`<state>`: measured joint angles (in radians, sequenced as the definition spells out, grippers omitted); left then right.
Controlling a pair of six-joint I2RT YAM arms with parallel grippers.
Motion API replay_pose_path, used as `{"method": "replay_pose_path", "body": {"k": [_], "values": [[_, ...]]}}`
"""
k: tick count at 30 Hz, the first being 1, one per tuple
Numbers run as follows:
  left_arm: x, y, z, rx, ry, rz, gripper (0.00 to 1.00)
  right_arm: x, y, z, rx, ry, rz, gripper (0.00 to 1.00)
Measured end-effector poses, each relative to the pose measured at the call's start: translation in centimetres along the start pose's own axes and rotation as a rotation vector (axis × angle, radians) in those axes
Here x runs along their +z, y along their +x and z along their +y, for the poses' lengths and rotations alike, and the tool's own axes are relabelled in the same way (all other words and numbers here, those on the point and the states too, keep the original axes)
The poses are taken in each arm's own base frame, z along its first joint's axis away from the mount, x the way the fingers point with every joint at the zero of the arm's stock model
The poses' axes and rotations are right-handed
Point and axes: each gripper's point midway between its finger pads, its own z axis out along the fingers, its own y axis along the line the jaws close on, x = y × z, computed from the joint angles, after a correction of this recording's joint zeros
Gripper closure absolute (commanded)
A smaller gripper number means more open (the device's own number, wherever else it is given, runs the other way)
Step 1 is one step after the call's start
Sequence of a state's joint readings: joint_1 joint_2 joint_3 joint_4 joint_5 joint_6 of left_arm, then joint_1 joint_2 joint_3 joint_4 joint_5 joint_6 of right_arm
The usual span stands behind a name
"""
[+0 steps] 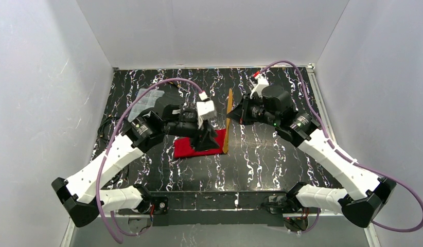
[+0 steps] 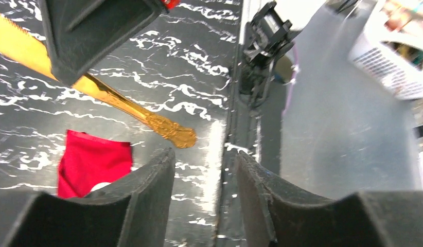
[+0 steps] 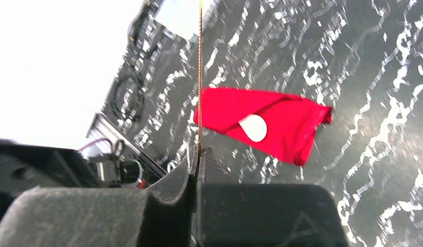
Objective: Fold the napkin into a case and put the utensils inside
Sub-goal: Pass from the right arm to the left
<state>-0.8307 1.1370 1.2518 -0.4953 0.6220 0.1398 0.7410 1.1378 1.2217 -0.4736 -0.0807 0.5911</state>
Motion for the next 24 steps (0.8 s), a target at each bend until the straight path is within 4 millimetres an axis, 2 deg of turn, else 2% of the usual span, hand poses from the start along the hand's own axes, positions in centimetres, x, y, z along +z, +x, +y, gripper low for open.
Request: {"method": "replay_pose_path", "body": {"k": [5, 7, 11, 17, 21, 24], "values": [[-1.2, -1.6, 0.7, -0.243, 0.042, -0.082, 0.46, -0.6, -2.8, 2.3, 0.074, -0.104, -0.145, 0.99], [-1.3, -2.4, 1.2, -0.341, 0.08, -0.123, 0.45, -0.8, -3.7, 3.0, 0.111, -0.139, -0.194, 0.99], [-0.9, -2.6, 2.0, -0.464, 0.134, -0.144, 0.45, -0.8, -5.5, 4.1, 0.176, -0.197, -0.279, 0.99], [-1.2, -3.1, 1.6, -0.479, 0.162, -0.157, 0.47, -1.2, -7.6, 5.5, 0.226, -0.269, -0.358, 0.99], [-2.1, -3.7, 1.5, -0.461, 0.175, -0.183, 0.46, -0.9, -7.5, 5.5, 0.247, -0.278, -0.359, 0.99], [-2.7, -4.9, 0.4, -0.456, 0.269, -0.206, 0.44, -0.9, -7.4, 5.4, 0.24, -0.273, -0.357, 0.99]]}}
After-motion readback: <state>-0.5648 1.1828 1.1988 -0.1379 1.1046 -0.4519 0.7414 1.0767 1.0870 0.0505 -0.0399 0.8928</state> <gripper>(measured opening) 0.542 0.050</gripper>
